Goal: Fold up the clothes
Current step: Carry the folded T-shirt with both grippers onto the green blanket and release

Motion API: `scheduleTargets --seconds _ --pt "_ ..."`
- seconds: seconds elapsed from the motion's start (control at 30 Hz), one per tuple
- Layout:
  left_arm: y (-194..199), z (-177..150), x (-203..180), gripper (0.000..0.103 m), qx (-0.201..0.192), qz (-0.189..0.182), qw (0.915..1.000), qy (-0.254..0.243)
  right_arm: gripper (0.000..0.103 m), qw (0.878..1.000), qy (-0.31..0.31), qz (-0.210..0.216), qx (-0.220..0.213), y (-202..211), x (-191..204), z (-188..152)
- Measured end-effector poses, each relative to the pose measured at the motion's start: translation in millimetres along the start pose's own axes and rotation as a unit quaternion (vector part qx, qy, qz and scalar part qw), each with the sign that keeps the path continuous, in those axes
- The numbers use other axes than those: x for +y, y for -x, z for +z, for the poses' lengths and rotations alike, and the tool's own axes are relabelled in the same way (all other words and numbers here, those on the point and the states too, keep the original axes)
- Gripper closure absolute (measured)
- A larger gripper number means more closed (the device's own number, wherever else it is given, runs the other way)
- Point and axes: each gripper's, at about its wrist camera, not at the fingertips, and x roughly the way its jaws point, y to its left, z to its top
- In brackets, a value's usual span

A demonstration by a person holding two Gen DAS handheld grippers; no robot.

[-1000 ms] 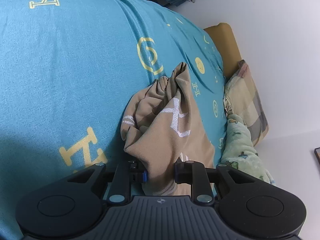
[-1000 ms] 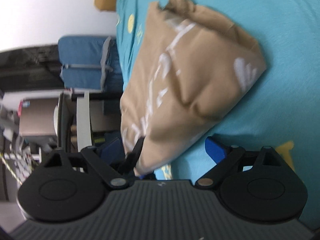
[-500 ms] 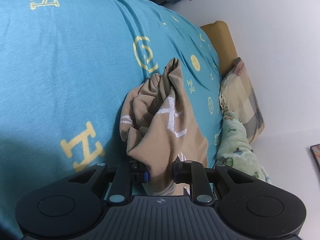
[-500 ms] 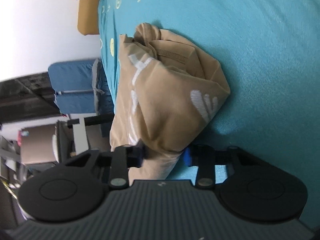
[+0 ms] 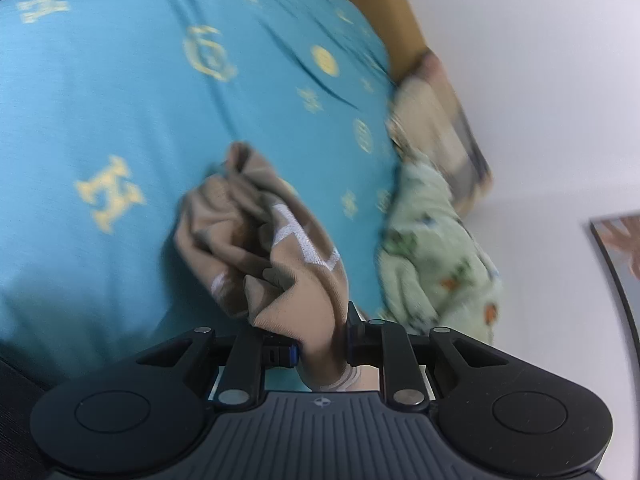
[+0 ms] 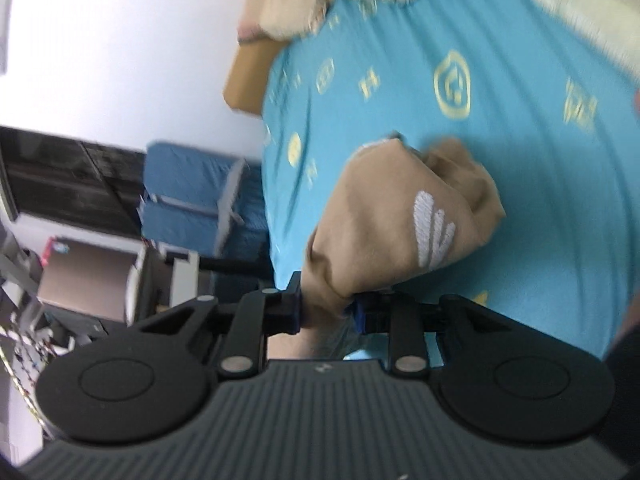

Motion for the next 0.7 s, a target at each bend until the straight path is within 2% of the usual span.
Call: scheduleTargets --seconds 0.2,0.33,0.4,0.5,0.6,0.63,0.7 --pt "-48 -23 -80 0.082 0.046 -0.033 0.9973 -0.047 0.076 0.998 0.017 0.007 -0.054 52 10 60" --pt "-101 -41 -153 0.082 0.079 -0.072 0.9909 -0.083 0.076 0.994 0.048 0.003 -0.094 91 25 127" --pt "-129 -50 -197 0.082 0.091 -0.101 0.985 -0.107 0.076 0.99 0.073 0.004 -0.122 112 38 167" --pt "-168 -65 -267 0.082 0.109 -0.166 0.9708 -0.134 0.076 0.974 0.133 0.008 -0.181 152 68 218" --pt "-206 -82 -327 0.082 0.119 -0.223 0.9513 -0.176 0.076 0.947 0.202 -0.006 -0.249 185 91 250" --pt "-220 -89 -343 0.082 0.119 -0.23 0.9456 -0.197 0.076 0.938 0.22 -0.013 -0.269 194 96 259" --pt "-251 -105 -362 0.081 0.121 -0.23 0.9373 -0.232 0.075 0.928 0.228 -0.039 -0.293 201 90 269"
